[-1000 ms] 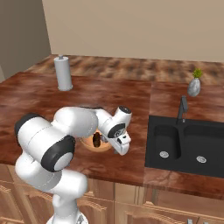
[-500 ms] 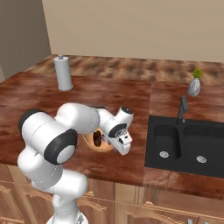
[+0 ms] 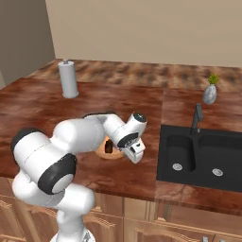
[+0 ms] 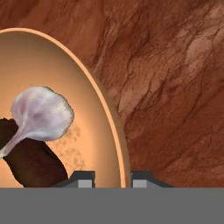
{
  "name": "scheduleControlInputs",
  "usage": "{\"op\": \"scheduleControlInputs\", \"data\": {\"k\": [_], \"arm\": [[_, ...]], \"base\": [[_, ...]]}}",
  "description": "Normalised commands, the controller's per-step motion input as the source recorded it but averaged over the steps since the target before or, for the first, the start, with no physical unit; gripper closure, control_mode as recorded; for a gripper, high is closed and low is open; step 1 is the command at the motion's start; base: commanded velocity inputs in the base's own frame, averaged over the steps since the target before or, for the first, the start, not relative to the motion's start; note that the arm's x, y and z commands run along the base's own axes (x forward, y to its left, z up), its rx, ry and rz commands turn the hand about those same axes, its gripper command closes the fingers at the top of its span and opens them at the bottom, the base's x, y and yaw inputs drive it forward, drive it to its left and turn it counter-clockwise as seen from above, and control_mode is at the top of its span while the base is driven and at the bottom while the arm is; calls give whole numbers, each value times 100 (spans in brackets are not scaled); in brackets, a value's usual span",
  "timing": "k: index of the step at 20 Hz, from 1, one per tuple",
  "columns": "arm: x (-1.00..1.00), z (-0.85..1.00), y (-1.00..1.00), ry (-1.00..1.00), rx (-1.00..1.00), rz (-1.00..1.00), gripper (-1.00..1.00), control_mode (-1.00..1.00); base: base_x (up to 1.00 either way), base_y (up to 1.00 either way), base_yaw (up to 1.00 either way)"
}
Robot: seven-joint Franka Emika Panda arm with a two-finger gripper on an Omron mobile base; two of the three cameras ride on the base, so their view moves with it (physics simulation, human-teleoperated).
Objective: Dump the garlic and sweet potato from the bowl so the bowl can be washed. Place the bowl in the sink after clearing the leftovers.
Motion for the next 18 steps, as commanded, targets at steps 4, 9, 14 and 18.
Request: {"op": "scheduleControlInputs", "data": {"k": [4,9,14,18], "arm": [[-34,67,-2,-33,0,-15,100,-100],[-19,52,0,-18,0,-19,100,-100],[-44,57,2,-1,6,-18,100,-100],[-55,97,42,-1,0,-13,100,-100]], "base": [[0,0,0],[0,0,0],[0,0,0],[0,0,0]]}}
